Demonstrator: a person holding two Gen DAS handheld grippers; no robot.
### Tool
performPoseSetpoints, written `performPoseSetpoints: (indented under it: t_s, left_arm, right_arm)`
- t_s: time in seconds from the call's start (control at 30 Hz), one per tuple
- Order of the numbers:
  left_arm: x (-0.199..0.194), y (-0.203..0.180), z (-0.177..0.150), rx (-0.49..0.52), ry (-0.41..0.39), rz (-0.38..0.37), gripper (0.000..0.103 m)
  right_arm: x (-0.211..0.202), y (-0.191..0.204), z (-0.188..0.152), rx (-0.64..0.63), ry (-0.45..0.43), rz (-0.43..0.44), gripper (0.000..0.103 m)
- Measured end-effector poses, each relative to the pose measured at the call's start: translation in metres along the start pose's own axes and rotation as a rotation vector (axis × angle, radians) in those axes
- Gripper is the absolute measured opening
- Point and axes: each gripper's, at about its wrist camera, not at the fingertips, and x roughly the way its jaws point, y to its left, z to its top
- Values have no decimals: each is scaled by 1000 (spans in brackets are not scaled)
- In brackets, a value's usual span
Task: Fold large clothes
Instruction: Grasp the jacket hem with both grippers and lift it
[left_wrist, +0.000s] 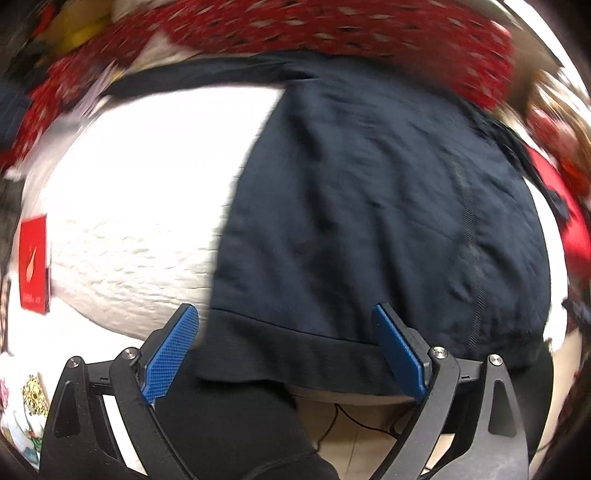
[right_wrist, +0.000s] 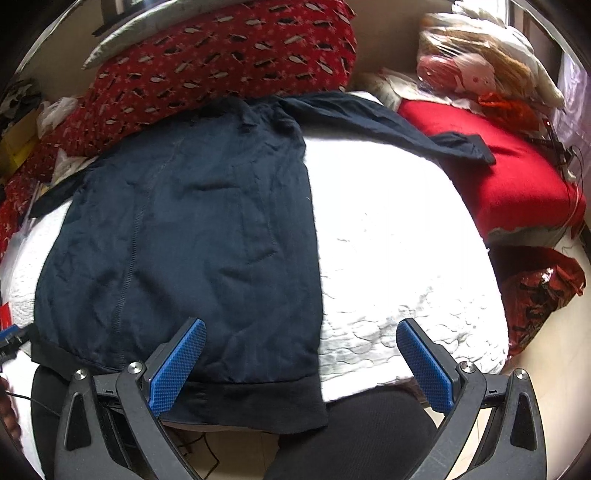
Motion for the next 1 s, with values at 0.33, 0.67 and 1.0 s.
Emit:
performPoseSetpoints:
  t_s: [0.33,0.67,1.0]
  left_arm:
    - [53,69,-1,-339,154,-122,65]
    - [26,46,-15,-266,264,-227,10]
    - [-12,41,-8,-189,193,-233,10]
  right_arm:
    - [60,-11,-19,90,221,208,35]
    - [-18,-48,11,109,26,347,7]
    - [31,-47,1,179,194,228,18]
